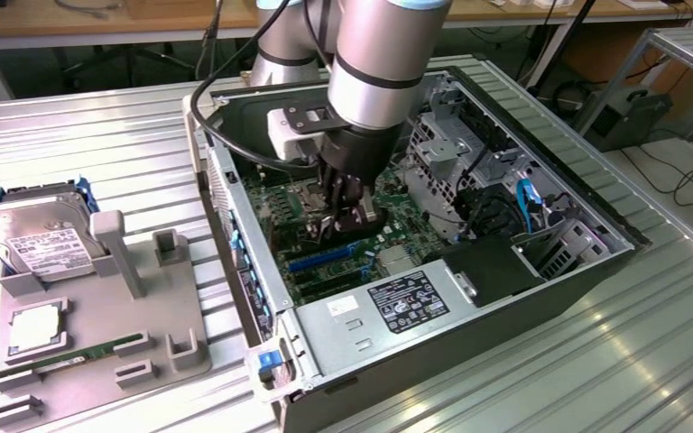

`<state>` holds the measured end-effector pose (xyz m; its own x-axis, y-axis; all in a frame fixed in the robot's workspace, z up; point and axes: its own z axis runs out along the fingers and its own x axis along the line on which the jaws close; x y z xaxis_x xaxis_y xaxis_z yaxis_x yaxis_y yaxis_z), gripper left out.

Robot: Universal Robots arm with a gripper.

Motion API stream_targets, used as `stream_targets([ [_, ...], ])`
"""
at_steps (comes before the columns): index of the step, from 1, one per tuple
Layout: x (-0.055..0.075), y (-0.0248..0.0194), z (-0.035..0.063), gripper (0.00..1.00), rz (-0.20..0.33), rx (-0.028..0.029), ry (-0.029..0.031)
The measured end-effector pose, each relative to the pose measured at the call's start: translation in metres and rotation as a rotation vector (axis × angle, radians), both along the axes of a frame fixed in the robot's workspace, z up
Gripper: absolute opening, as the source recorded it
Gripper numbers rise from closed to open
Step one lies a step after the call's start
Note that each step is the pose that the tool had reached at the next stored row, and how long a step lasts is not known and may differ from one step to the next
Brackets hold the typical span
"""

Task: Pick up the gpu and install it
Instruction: 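Insert the gpu into the slot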

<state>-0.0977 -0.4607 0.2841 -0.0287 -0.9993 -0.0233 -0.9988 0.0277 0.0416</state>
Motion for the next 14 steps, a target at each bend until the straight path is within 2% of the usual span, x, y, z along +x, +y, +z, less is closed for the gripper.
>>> stream_targets([
  [14, -0.0067, -0.0006, -0.0092, 0.26, 0.000, 0.0001, 0.0000],
])
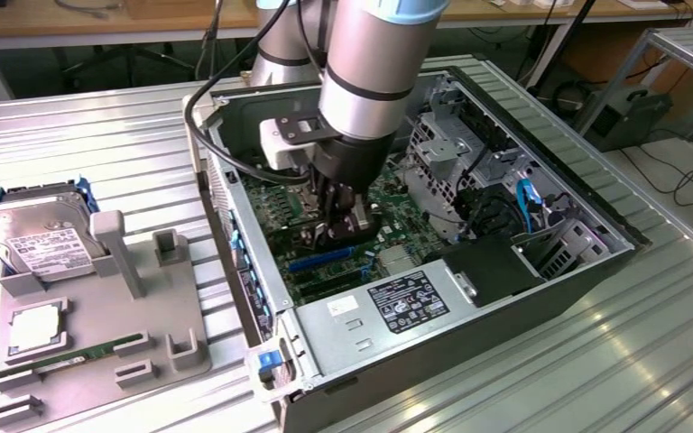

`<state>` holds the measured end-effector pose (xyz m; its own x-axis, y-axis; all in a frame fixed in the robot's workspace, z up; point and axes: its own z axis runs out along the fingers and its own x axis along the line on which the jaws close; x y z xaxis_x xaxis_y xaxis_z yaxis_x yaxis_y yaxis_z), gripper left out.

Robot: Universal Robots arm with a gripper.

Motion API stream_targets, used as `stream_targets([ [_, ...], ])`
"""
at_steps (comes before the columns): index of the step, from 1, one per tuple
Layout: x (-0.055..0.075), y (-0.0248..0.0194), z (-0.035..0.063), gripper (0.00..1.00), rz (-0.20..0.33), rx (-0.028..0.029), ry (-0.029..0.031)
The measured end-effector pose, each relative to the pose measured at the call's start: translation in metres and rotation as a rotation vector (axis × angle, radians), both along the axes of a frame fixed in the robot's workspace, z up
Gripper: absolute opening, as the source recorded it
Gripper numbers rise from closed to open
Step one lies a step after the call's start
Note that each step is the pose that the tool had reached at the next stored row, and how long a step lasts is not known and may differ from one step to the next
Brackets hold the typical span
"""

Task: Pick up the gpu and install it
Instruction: 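Insert the gpu into the slot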

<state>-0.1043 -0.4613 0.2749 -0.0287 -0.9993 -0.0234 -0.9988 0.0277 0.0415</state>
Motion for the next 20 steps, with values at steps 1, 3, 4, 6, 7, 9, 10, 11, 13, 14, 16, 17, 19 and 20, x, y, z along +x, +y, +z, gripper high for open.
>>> stream_targets([
  [1, 0.000, 0.0000, -0.0006, 0.26, 0.000, 0.0000, 0.0000],
  [3, 0.000, 0.0000, -0.0023, 0.26, 0.000, 0.0000, 0.0000],
  [4, 0.000, 0.0000, -0.0030, 0.26, 0.000, 0.0000, 0.0000],
  [6, -0.001, 0.0000, -0.0043, 0.26, 0.000, 0.0000, 0.0000],
  [7, -0.001, 0.0000, -0.0049, 0.26, 0.000, 0.0000, 0.0000],
  [9, -0.001, 0.0000, -0.0064, 0.26, 0.000, 0.0000, 0.0000],
  [10, -0.001, 0.0000, -0.0071, 0.26, 0.000, -0.0001, 0.0000],
  [11, -0.001, 0.0000, -0.0084, 0.26, 0.000, 0.0000, 0.0000],
  [13, -0.001, 0.0000, -0.0105, 0.26, 0.000, 0.0000, 0.0000],
  [14, -0.001, 0.0000, -0.0113, 0.26, 0.000, 0.0000, 0.0000],
  [16, -0.001, 0.0000, -0.0126, 0.26, 0.000, 0.0000, 0.0000],
  [17, -0.001, 0.0000, -0.0132, 0.26, 0.000, 0.0000, 0.0000],
  [19, -0.001, 0.0000, -0.0143, 0.26, 0.000, -0.0002, 0.0001],
  [20, -0.001, 0.0000, -0.0148, 0.26, 0.000, -0.0002, 0.0001],
])
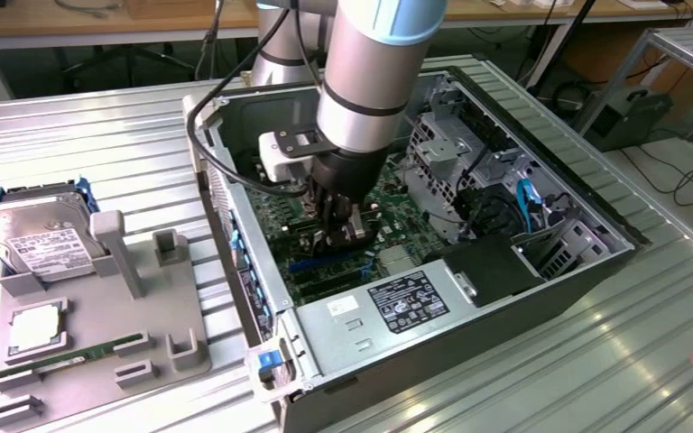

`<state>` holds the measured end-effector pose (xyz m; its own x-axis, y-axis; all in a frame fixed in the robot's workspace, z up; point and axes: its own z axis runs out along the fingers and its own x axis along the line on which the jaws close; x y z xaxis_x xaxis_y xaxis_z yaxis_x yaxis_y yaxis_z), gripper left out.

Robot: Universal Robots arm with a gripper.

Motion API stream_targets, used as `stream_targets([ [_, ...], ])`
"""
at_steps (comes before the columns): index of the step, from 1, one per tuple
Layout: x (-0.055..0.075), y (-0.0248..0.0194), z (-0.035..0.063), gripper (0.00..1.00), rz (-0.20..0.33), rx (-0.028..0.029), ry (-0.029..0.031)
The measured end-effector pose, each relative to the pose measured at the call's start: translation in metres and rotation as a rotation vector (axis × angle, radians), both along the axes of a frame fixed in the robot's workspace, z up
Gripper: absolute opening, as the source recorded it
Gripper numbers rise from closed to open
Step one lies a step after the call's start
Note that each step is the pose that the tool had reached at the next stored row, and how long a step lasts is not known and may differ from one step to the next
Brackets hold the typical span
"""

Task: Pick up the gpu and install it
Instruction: 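Insert the gpu into the slot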

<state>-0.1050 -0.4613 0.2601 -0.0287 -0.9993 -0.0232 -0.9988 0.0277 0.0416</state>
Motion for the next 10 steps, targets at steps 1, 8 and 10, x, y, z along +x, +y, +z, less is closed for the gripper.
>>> stream_targets([
  [1, 0.0000, 0.0000, -0.0005, 0.26, 0.000, 0.0000, 0.0000],
  [8, -0.0002, 0.0000, -0.0032, 0.26, 0.000, 0.0000, 0.0000],
  [10, -0.0006, 0.0000, -0.0032, 0.26, 0.000, 0.0001, -0.0001],
])
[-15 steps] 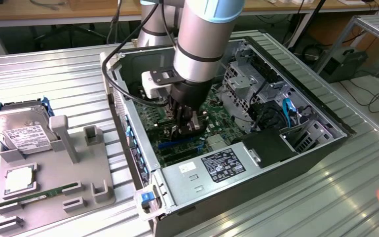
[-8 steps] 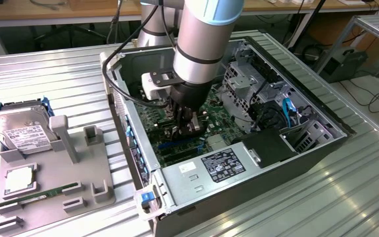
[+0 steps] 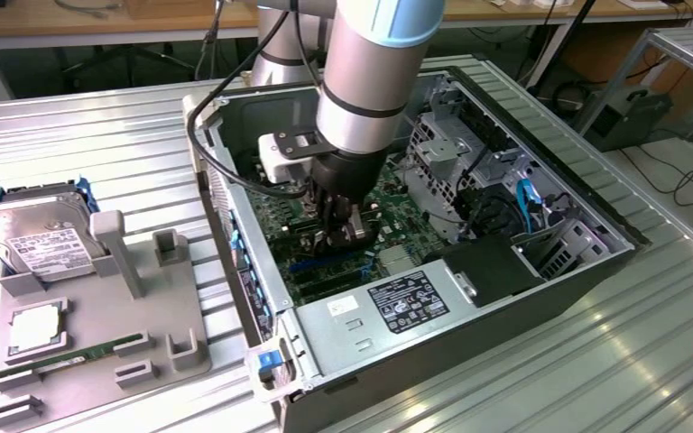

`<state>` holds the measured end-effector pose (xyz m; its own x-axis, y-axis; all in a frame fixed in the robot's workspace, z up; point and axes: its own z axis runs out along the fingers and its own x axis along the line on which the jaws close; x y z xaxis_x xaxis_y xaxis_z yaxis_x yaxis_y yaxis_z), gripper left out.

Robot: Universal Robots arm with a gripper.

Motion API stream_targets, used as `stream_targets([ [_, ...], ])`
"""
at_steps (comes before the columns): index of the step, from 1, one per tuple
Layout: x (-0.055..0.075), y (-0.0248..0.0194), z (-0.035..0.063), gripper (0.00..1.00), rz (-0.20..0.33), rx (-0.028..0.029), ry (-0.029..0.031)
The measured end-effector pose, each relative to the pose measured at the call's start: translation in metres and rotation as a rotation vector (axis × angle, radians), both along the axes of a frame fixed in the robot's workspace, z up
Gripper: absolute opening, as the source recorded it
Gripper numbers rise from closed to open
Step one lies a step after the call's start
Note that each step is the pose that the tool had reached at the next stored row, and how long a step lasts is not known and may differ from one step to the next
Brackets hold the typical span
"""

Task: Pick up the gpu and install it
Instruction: 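Insert the gpu into the slot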

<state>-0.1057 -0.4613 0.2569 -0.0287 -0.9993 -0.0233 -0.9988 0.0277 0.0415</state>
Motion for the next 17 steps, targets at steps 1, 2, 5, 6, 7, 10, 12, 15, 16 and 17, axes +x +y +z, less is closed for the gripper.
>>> stream_targets([
  [1, -0.0004, 0.0000, 0.0000, 0.26, 0.000, 0.0001, -0.0001],
  [2, -0.0014, -0.0001, 0.0000, 0.26, 0.000, 0.0000, -0.0003],
  [5, -0.0032, 0.0000, 0.0000, 0.26, 0.000, 0.0000, -0.0007],
  [6, -0.0032, 0.0000, 0.0000, 0.26, 0.000, 0.0001, -0.0007],
  [7, -0.0032, -0.0001, 0.0000, 0.26, 0.000, 0.0001, -0.0008],
  [10, -0.0033, -0.0001, 0.0004, 0.26, 0.000, 0.0003, -0.0009],
  [12, -0.0033, 0.0001, 0.0008, 0.26, 0.000, 0.0004, -0.0009],
  [15, -0.0033, 0.0000, 0.0012, 0.26, 0.000, 0.0004, -0.0010],
  [16, -0.0032, 0.0001, 0.0016, 0.26, 0.000, 0.0003, -0.0008],
  [17, -0.0032, 0.0003, 0.0018, 0.26, 0.000, 0.0003, -0.0008],
])
